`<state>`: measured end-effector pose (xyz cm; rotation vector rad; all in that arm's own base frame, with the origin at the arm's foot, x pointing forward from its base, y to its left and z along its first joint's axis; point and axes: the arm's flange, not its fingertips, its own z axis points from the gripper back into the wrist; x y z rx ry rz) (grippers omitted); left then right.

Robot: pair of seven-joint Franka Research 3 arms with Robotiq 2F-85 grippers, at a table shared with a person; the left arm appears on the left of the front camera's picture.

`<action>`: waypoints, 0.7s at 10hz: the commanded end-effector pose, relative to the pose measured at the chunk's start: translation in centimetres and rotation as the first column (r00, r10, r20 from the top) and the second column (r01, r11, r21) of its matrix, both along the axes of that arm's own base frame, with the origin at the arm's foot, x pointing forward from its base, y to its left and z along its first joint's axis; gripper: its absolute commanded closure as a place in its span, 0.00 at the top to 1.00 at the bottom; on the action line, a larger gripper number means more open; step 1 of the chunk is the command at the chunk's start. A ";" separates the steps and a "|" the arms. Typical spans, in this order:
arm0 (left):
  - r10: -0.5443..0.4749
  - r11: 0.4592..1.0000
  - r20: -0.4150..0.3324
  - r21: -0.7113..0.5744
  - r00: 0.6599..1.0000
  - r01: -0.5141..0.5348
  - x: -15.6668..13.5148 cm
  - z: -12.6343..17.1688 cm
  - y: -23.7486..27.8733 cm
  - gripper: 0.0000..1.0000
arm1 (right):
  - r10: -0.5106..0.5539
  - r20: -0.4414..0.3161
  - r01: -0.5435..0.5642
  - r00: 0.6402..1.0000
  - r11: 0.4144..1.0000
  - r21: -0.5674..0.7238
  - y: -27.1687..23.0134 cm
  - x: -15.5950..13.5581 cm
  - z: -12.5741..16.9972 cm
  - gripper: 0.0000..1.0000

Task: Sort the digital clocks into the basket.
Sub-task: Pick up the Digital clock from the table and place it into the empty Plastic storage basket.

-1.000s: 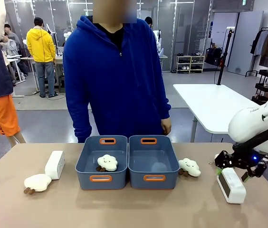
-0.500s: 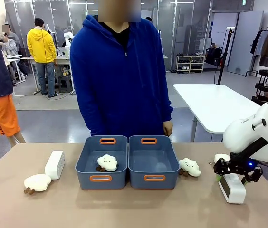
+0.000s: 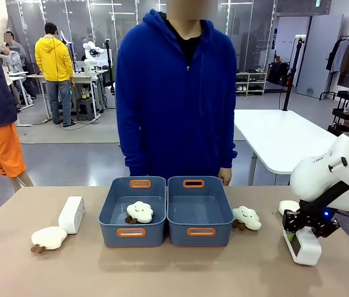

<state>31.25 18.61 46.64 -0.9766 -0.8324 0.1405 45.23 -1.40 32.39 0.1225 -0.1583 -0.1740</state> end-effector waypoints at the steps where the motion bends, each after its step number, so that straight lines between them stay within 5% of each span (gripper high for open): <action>1: -0.002 1.000 0.022 -0.016 1.000 0.002 0.1 0.1 0.1 1.00 | 0.024 0.012 -0.024 1.000 1.000 0.002 0.3 -1.1 3.8 0.00; 7: -0.002 1.000 0.022 -0.016 1.000 0.002 0.1 0.1 0.1 1.00 | 0.186 0.228 -0.251 0.956 0.921 0.299 2.1 -5.0 14.4 0.00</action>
